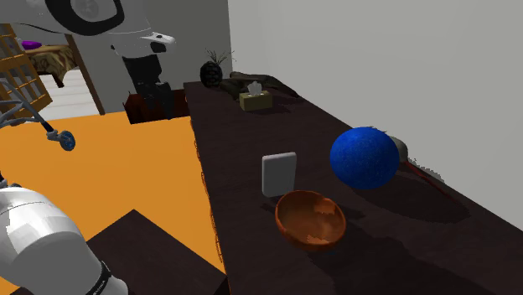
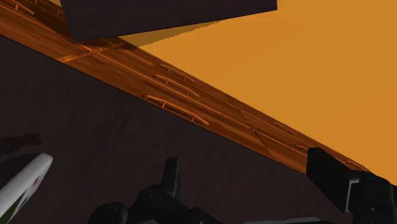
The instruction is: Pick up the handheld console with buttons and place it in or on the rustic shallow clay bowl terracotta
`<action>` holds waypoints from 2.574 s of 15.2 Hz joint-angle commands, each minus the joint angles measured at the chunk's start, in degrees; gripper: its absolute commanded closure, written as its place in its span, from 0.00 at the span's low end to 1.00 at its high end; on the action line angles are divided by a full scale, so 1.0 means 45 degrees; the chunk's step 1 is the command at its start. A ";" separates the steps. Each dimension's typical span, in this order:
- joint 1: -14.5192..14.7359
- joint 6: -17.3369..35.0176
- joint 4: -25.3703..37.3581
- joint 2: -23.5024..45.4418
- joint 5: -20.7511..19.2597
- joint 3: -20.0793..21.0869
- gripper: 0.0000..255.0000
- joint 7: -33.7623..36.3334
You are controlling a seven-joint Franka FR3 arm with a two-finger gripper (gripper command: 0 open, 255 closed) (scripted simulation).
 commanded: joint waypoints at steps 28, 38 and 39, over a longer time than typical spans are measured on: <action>-0.2692 0.2191 0.3927 0.7770 -0.1454 -0.4660 0.00 -0.3377; -0.2712 0.3144 0.3134 0.7937 -0.1423 -0.4710 0.00 -0.3408; -0.2712 0.3144 0.3134 0.7937 -0.1423 -0.4710 0.00 -0.3408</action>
